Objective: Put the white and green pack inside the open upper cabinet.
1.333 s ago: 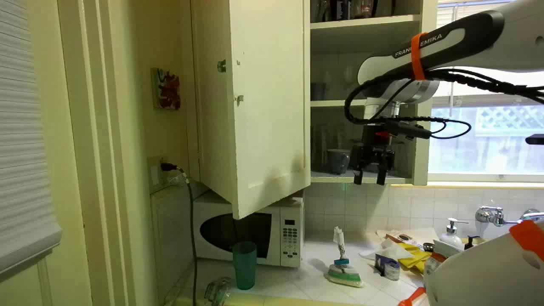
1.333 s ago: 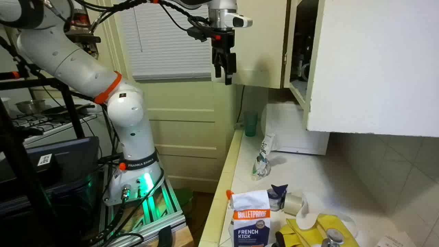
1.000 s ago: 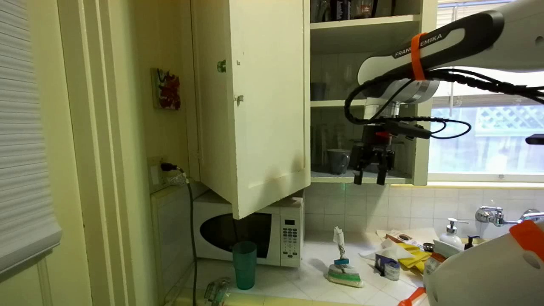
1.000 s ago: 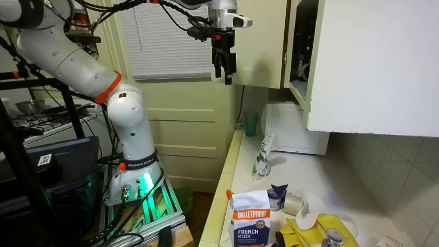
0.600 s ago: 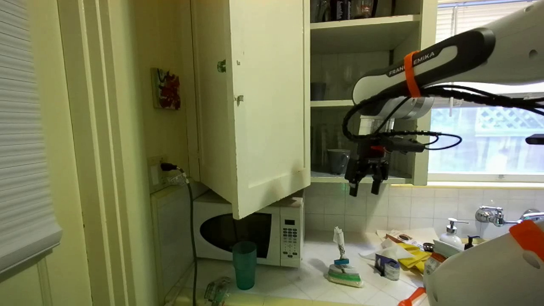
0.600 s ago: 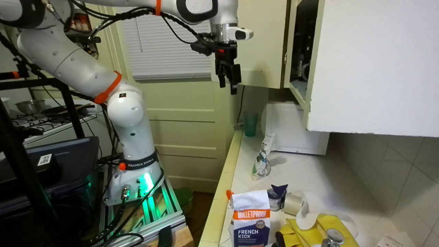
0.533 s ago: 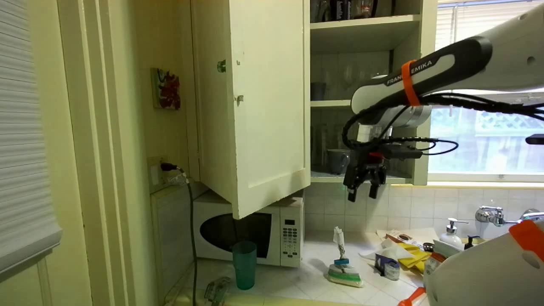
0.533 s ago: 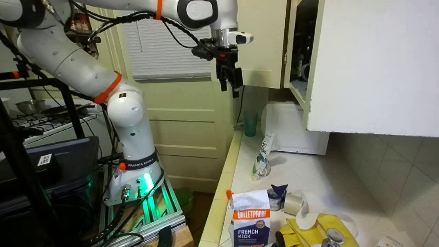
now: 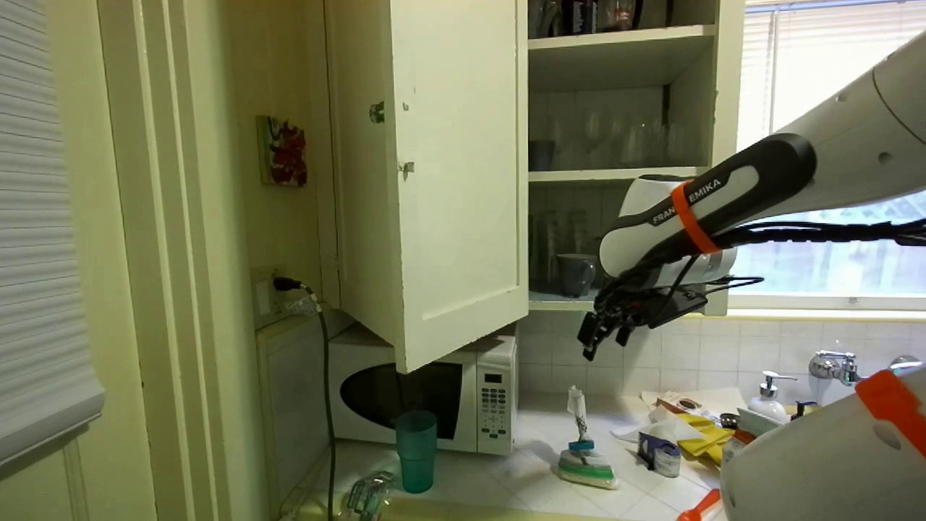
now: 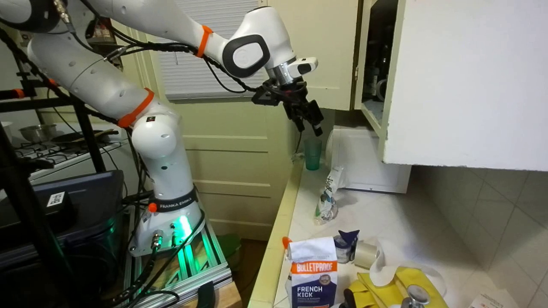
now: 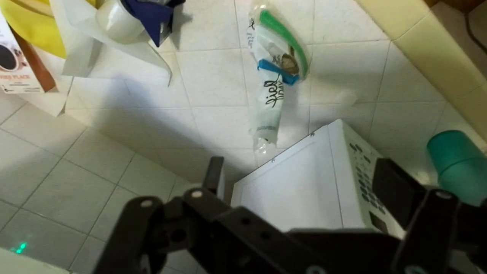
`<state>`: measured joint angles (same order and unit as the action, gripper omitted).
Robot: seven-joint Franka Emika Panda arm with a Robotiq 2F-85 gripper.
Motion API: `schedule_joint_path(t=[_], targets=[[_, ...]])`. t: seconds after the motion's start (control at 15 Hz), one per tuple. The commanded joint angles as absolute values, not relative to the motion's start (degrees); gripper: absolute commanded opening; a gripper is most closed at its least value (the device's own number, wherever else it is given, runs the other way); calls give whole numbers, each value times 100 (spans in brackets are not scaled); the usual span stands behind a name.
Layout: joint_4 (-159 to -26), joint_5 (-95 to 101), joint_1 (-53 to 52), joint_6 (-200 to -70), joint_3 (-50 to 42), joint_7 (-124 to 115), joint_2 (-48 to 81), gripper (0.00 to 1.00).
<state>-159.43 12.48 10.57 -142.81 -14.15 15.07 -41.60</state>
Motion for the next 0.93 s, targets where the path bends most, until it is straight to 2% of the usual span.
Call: schedule_joint_path(t=[0.0, 0.2, 0.73, 0.87], targets=[[-15908, 1197, 1107, -14336, -1379, 1543, -4083, 100], [-15889, 1196, 1110, -14391, -1379, 1544, -3980, 100], [-15866, 1905, 2575, -16056, -307, -639, -2584, 100], [-15862, 1721, 2594, -16142, -245, -925, -2321, 100]])
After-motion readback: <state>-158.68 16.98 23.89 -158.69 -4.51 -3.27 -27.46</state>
